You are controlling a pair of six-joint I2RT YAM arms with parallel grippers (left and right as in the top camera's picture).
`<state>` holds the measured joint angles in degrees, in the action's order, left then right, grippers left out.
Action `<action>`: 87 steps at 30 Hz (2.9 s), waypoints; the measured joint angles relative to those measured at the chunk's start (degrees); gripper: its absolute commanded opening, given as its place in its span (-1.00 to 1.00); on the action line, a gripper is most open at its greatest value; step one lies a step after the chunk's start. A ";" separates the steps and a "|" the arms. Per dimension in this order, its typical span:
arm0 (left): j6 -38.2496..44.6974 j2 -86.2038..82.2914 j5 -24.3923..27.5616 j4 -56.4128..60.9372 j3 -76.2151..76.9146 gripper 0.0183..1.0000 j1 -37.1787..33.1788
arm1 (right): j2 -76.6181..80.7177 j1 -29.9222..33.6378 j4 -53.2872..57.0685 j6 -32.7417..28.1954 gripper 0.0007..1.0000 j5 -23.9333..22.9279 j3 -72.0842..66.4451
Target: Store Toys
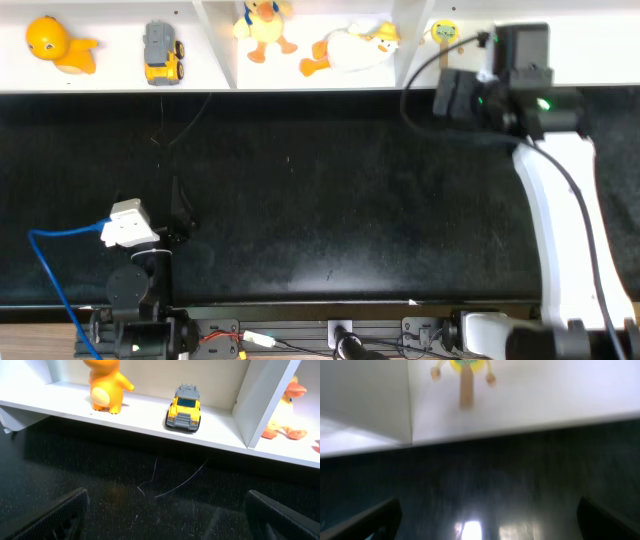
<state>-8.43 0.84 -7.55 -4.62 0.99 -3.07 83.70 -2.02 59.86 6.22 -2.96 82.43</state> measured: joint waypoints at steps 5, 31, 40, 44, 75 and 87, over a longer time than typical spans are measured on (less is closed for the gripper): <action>0.00 0.02 0.02 0.00 0.00 1.00 0.00 | -5.73 0.00 11.63 4.07 1.00 -0.50 0.15; 0.00 0.02 0.02 0.00 0.00 1.00 0.00 | -10.47 33.59 20.28 35.43 0.99 -6.08 -9.09; 0.02 0.02 0.02 0.00 0.00 1.00 0.00 | -9.90 39.12 8.44 35.52 0.99 -6.73 -10.27; 0.00 0.02 0.02 0.00 0.00 1.00 0.00 | -6.40 39.39 6.21 35.65 1.00 -6.93 -11.41; 0.00 0.02 0.02 0.00 0.00 1.00 0.00 | 12.85 39.50 -6.56 32.79 1.00 -8.46 -12.76; 0.02 0.00 0.02 0.00 0.00 1.00 0.00 | 16.00 39.54 -13.05 32.74 1.00 -6.60 -20.15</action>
<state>-8.40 0.84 -7.53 -4.62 0.99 -3.07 99.70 37.52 46.81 38.96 -9.56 62.28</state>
